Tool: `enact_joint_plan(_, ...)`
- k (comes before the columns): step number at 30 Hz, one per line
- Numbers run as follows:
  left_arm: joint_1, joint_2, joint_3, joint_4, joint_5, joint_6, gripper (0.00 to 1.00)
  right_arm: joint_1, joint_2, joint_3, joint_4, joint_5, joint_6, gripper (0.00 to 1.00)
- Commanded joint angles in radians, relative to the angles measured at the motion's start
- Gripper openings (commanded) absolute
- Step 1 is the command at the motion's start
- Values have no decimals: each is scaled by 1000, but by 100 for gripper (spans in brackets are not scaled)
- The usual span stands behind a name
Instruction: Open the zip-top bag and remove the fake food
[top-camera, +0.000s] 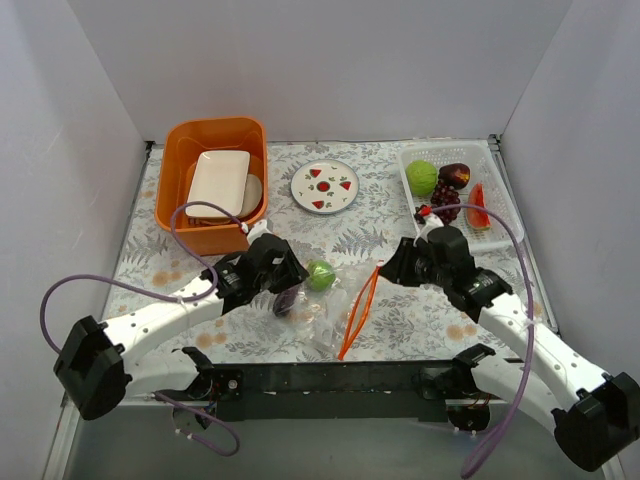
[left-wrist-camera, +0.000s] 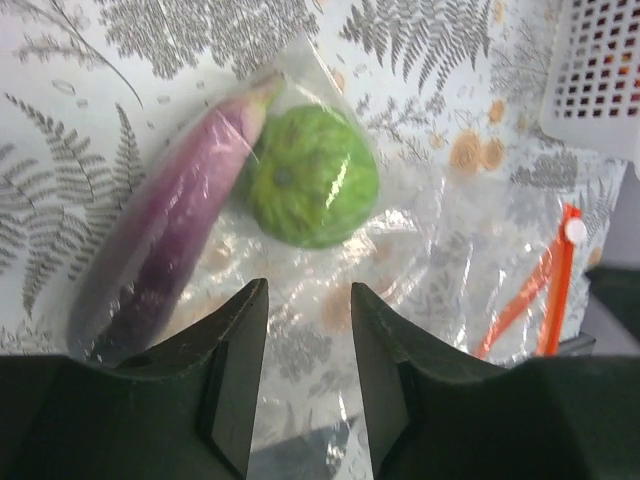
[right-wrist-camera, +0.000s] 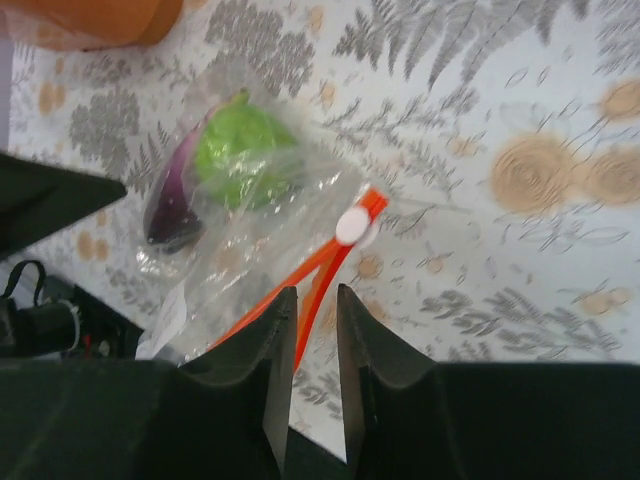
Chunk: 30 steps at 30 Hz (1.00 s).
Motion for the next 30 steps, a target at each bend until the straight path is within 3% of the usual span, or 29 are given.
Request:
enact_joint_plan(1,67,89,62,62,36,130,37,97,-105,-124,150,-51,201,26)
enact_joint_plan(5,101,201,107,108,64,165,34,173,-99,-132,155,-16,261,17)
enact_joint_plan(11,110,281,137,149,97,174,30,248,-96,-181,238,-14,325,15)
enact_joint_plan(18,112,338,127,202,116,148,27,331,16,-248,413,-5,422,11)
enact_joint_plan(27,112,422,50,249,107,116,19,332,128,-267,474,98,407,11)
enact_joint_plan(30,112,427,3,249,90,101,15,331,165,-262,485,119,387,16)
